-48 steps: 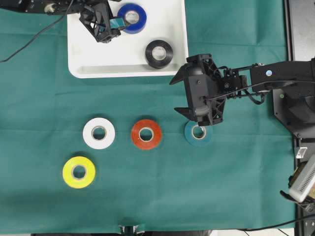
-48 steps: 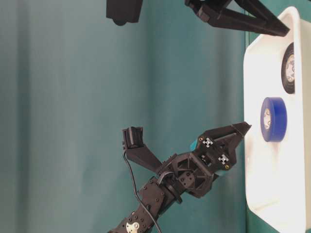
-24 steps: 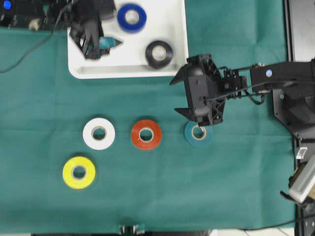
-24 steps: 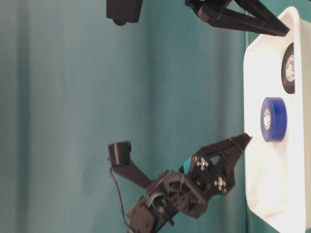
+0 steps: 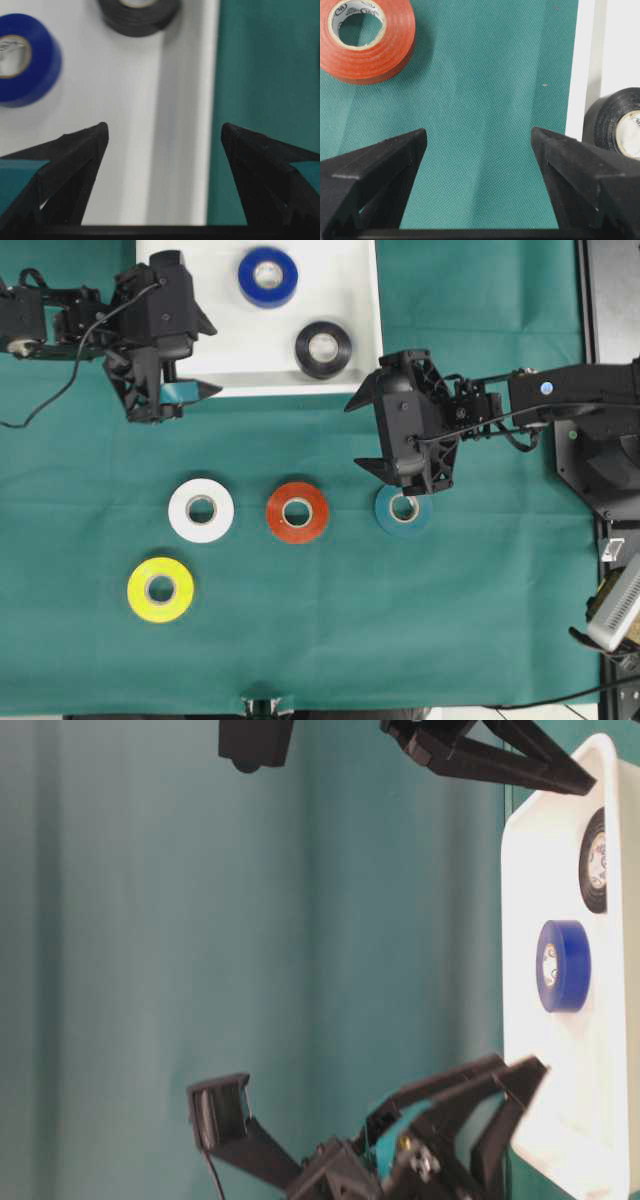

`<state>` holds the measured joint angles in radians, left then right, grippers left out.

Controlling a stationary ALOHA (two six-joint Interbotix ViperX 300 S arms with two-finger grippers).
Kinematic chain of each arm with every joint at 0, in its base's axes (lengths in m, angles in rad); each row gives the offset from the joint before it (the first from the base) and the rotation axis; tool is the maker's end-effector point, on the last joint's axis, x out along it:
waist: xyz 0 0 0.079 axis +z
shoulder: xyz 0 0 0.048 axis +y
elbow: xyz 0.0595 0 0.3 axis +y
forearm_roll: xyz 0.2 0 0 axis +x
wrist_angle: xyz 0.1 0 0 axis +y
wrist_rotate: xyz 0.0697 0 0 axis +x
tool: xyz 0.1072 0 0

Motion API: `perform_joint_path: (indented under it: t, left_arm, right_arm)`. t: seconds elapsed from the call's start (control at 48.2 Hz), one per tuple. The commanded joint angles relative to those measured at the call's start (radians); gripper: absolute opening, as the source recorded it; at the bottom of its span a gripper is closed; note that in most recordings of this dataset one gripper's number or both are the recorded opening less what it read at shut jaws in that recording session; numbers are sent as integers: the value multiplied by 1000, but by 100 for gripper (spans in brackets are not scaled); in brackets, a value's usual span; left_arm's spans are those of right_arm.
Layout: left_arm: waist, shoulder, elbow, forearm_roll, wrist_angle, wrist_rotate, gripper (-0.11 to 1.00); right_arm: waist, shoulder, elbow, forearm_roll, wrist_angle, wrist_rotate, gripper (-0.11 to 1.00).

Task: Put the tape alternately from left to right into the white case.
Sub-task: 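Open the left gripper and pull it back out of the tray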

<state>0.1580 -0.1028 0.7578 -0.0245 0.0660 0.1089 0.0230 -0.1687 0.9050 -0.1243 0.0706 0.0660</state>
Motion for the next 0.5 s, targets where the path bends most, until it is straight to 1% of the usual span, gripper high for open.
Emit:
perform_joint_path:
  t: [0.0, 0.332, 0.478]
  left_arm:
    - [-28, -35, 5, 2, -8, -2, 99]
    - [-127, -86, 61, 0, -8, -3, 99]
    - [-158, -103, 87, -2, -6, -6, 99]
  right_arm:
    - [3, -8, -12, -2, -8, 0, 83]
    - [3, -8, -11, -2, -8, 0, 83]
    - [3, -8, -9, -2, -8, 0, 83]
